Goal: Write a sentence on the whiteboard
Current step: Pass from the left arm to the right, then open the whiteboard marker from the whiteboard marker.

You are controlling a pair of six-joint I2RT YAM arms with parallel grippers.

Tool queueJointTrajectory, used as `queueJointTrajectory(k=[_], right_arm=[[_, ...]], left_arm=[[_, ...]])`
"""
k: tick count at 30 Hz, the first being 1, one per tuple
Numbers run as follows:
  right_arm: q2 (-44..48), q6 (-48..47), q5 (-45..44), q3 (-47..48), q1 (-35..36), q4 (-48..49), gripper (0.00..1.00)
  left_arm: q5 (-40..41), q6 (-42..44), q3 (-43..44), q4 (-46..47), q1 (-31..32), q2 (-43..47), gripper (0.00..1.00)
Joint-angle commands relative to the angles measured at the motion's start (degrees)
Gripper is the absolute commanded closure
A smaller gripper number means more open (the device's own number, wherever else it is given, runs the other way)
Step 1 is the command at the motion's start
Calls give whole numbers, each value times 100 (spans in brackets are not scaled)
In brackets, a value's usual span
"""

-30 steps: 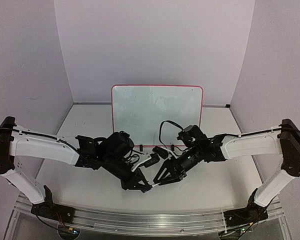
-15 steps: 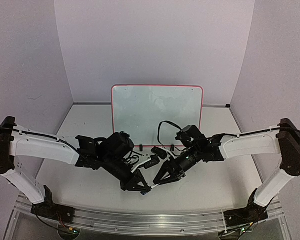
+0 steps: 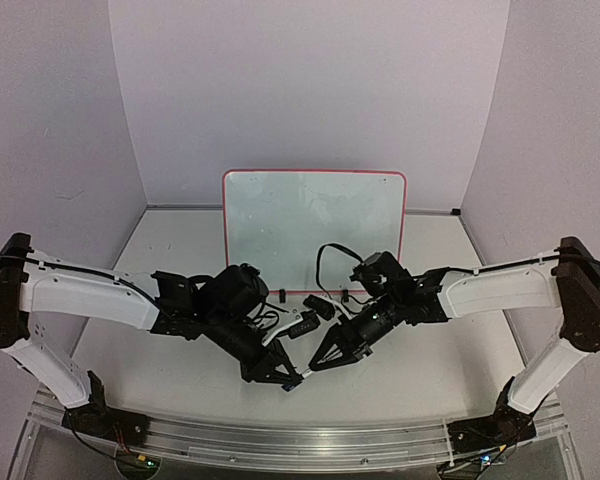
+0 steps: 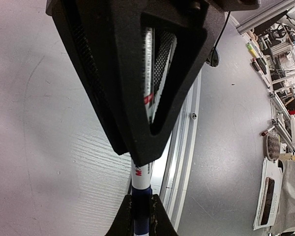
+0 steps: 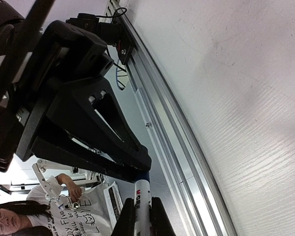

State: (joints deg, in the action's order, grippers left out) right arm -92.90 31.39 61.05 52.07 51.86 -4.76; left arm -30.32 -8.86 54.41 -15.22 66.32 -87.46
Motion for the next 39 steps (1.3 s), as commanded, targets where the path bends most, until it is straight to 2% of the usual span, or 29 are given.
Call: queueJointTrajectory(k=[1,2,3,6,8,9,13,15,19,24,26,31,39], right_arm=[[-4,-150,-11,136,105,-28,100],[52,-158,-148,136,104,-26,100],[139,-159,-377,139,98,-24,100],[409,-130,-1141,152,87,-3,100],[628,-71,-1586,154,65,66,100],[739,-33,-1838,163,50,90,100],[1247,167,-2578,223,22,361,100],[1461,278,-2740,212,26,627,100],[1725,420,-2653,246,26,1053,100],[1773,576,-2349,324,26,1511,100],[1776,682,-2257,294,26,1789,100],[1754,1069,-2030,154,26,2436,100],[1754,1234,-1957,42,26,2628,100]], left_arm=[[339,11,292,53,-102,0,100],[456,-35,279,75,-133,35,99],[589,-101,243,160,-161,110,93],[924,-442,29,525,-320,444,59],[1123,-771,-184,940,-473,745,41],[1213,-948,-305,1219,-545,907,35],[1353,-1865,-662,2086,-852,1355,21],[1335,-2284,-900,2552,-940,1565,18],[1115,-3007,-1249,3340,-1125,1870,14],[272,-3384,-1230,3818,-1231,1860,11],[85,-3556,-1298,4182,-1243,1882,11],[-128,-3852,-1324,4368,-1255,1864,13],[-307,-4141,-1443,4743,-1254,1841,56]])
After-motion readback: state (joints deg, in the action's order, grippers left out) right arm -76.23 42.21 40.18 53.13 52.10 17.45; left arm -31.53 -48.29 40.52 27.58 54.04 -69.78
